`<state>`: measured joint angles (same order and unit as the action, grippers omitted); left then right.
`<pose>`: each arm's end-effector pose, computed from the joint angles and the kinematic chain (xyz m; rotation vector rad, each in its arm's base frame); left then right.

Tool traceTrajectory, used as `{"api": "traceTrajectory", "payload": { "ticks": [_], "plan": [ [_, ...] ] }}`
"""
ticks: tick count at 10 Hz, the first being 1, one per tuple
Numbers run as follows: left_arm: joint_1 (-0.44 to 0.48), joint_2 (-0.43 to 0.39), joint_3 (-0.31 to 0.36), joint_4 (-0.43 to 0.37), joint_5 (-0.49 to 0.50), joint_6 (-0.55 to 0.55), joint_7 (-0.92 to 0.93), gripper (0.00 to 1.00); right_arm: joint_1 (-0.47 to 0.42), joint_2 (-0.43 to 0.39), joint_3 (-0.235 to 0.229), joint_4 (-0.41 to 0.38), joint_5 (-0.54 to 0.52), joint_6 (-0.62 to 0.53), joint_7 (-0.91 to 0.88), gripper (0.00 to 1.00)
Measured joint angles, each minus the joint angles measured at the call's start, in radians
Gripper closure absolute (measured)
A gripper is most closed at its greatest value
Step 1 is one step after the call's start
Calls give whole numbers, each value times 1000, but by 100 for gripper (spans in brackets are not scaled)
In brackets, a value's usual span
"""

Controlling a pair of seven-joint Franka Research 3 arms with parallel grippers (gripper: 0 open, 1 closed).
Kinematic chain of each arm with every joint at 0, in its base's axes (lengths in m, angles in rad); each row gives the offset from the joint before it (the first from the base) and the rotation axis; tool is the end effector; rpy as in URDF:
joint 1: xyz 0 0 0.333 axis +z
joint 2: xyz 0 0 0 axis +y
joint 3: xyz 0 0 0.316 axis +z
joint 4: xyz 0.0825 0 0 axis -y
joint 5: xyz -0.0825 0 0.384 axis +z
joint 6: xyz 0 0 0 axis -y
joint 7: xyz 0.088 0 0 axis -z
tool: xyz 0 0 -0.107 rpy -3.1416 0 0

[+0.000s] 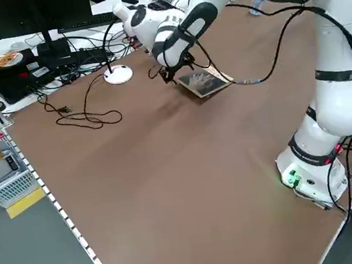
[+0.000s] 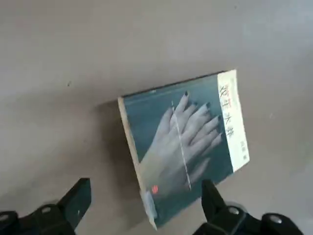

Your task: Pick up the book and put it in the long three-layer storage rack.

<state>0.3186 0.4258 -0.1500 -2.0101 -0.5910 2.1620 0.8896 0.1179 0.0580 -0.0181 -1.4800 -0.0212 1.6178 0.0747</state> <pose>0.5745 0.0765 0.2295 2.5408 -0.3979 0.0278 0.5753 0.0558 0.6391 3.1235 0.0396 0.1273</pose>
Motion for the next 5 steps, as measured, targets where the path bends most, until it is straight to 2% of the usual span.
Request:
{"api": "traceTrajectory", "payload": {
  "ticks": [5],
  "plan": [
    [43, 83, 0, 20, -159, -3, 144, 0, 0, 0, 1, 0, 0, -1, 1, 0]
  ]
}}
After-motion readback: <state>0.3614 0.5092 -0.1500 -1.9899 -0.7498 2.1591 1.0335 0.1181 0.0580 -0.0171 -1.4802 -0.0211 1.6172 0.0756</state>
